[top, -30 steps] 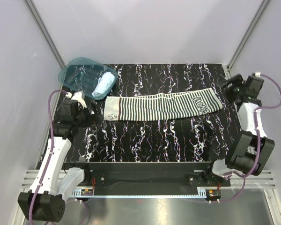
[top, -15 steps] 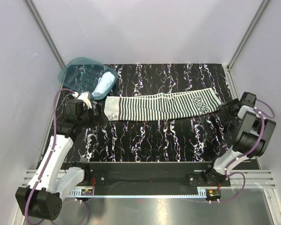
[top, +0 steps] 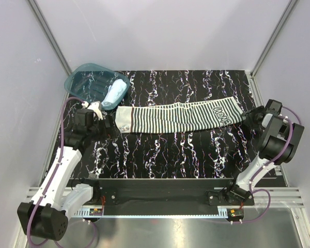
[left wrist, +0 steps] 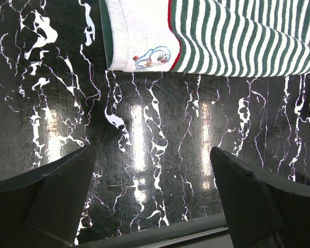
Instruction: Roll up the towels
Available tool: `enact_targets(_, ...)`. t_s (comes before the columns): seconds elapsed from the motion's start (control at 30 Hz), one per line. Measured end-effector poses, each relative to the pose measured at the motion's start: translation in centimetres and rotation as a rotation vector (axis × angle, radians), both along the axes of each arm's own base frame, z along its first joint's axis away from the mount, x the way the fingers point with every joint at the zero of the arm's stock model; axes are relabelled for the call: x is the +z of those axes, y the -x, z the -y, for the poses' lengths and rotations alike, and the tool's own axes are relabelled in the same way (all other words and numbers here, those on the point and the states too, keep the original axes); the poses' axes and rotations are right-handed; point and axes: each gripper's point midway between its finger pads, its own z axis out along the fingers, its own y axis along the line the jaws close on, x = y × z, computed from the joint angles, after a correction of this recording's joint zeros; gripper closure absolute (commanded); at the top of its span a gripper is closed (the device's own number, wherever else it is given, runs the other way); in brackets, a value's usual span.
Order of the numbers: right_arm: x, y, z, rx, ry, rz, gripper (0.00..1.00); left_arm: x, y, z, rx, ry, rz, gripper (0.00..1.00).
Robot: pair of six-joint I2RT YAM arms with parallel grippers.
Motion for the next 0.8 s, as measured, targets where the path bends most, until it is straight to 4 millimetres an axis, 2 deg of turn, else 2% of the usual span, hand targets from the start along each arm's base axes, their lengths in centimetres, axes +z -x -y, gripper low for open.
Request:
enact_targets(0.13,-0.5,-0.8,0.3,-0.001,-0.004,0.013,0.72,-0.3,0.0,0.1,-0.003,-0.002,-0.013,0.01)
enact_targets(0.17,-0.7,-0.9,0.2,-0.002,-0.010,0.015,0.84,-0.3,0.0,0.1,-0.003,-0.003,-0.014,0.01)
enact_targets(0.27,-0.9,-0.8,0.1,0.000,-0.019,0.014,0.97,-0.4,0.0,0.1,-0.003,-0.003,-0.017,0.01)
enact_targets(0.43,-0.7,-0.8,-0.1,0.005,-0.021,0.022,1.00,-0.4,0.0,0.1,-0.005,-0.003,-0.017,0.01)
enact_targets(0.5,0.2,-0.7,-0.4,0.012,-0.016,0.033,1.00,-0.4,0.0,0.1,-0.005,-0.003,-0.017,0.01)
enact_targets(0.57,2.0,-1.2,-1.4,0.038,0.003,0.061,1.00,-0.4,0.0,0.1,-0.005,-0.003,-0.016,0.01)
enact_targets(0.63,4.2,-2.0,-3.9,0.100,0.029,0.095,1.00,-0.4,0.0,0.1,-0.005,-0.002,-0.017,0.01)
enact_targets(0.67,5.5,-2.7,-5.9,0.149,0.042,0.118,1.00,-0.4,0.0,0.1,-0.005,-0.003,-0.017,0.01)
enact_targets(0.8,12.0,-5.8,-15.9,0.372,0.083,0.253,1.00,-0.4,0.0,0.2,-0.006,-0.002,-0.015,0.01)
